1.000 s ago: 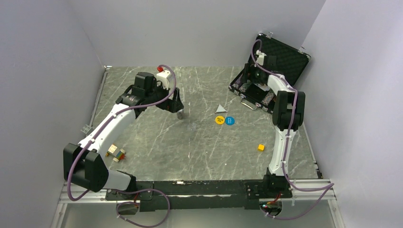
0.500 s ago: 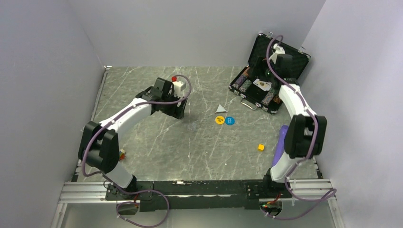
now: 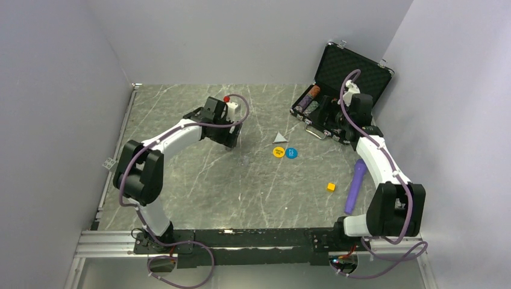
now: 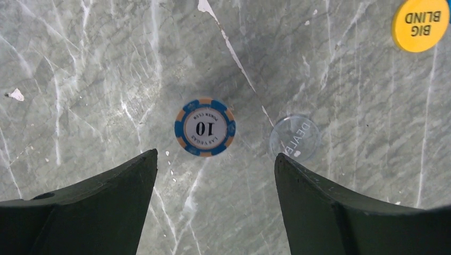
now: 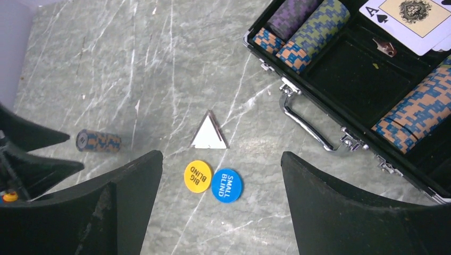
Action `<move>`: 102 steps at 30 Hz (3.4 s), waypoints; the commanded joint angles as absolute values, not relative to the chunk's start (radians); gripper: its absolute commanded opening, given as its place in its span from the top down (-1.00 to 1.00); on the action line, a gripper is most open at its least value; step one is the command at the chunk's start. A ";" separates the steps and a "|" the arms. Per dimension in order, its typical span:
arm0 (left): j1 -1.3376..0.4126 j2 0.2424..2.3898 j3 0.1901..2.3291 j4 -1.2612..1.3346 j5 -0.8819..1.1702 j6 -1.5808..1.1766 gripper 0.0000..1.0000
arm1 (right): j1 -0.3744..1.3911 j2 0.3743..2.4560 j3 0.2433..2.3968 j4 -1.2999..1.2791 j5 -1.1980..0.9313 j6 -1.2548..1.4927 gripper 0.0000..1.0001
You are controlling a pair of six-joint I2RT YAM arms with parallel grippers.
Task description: Pack up texas hold em set
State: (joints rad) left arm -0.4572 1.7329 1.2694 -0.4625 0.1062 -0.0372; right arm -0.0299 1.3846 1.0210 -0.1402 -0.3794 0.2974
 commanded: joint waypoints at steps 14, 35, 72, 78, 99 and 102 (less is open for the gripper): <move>-0.462 1.855 1.375 -0.402 0.059 -0.023 -0.29 | -0.031 1.239 0.984 -0.179 -0.406 0.274 -0.72; -0.466 1.909 1.404 -0.488 0.072 -0.043 0.05 | -0.030 1.238 1.018 -0.232 -0.389 0.251 -0.72; -0.471 1.635 1.361 -0.374 1.025 -0.171 1.00 | 0.503 1.310 1.043 -0.247 -0.593 -0.026 -0.70; -0.475 1.641 1.354 -0.350 1.062 -0.193 1.00 | 0.558 1.331 1.037 -0.209 -0.580 -0.035 -0.69; -0.483 1.545 1.345 -0.374 0.906 -0.152 -0.61 | 0.649 1.275 0.927 -0.136 -0.263 0.077 1.00; -0.478 1.497 1.320 -0.359 0.811 -0.142 -0.97 | 0.632 1.264 0.917 -0.162 -0.179 0.114 1.00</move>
